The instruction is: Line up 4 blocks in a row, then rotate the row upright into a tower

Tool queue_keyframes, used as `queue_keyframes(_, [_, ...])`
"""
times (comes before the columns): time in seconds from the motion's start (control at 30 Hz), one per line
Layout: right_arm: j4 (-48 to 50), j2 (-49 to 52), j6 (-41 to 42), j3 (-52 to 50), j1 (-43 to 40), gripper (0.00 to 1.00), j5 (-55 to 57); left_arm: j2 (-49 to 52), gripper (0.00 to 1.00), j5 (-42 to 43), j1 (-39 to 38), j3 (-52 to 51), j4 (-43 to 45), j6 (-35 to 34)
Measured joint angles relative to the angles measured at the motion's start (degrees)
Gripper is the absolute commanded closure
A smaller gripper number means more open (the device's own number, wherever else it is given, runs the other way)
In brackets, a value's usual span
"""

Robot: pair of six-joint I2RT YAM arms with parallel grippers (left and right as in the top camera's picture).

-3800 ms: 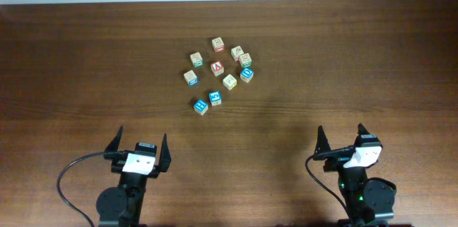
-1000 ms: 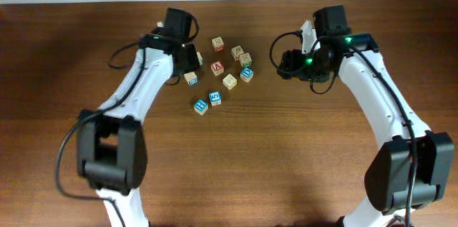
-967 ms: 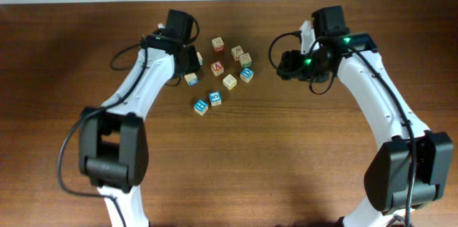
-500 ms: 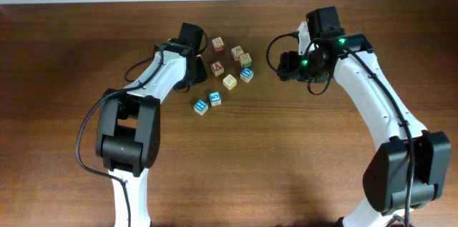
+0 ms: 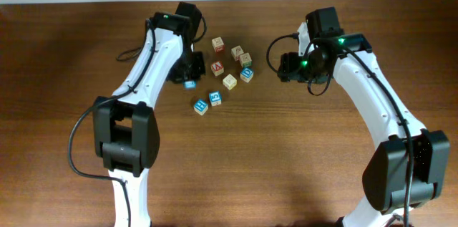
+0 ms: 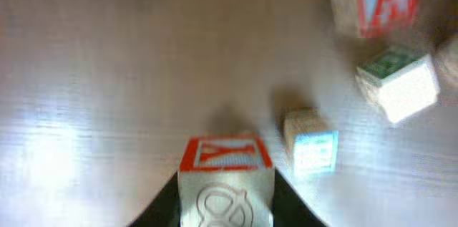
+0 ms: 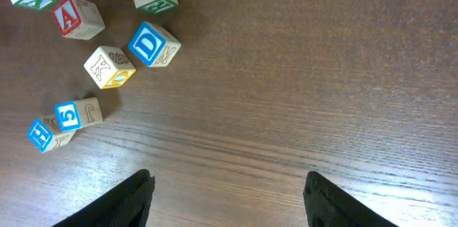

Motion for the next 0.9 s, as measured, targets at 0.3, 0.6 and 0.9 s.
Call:
queue_keyframes(0.3, [-1.09, 0.04, 0.0, 0.0, 0.0, 0.32, -1.11, 0.0, 0.95, 2.71, -9.7, -7.21, -9.7, 1.81])
queue_keyframes(0.6, [-1.11, 0.04, 0.0, 0.0, 0.0, 0.31, -1.22, 0.0, 0.61, 5.4, -16.65, -21.2, -1.14, 1.75])
queue_keyframes(0.9, [-1.11, 0.04, 0.0, 0.0, 0.0, 0.32, -1.25, -0.24, 0.15, 5.33, -15.82, -18.47, -2.71, 1.44])
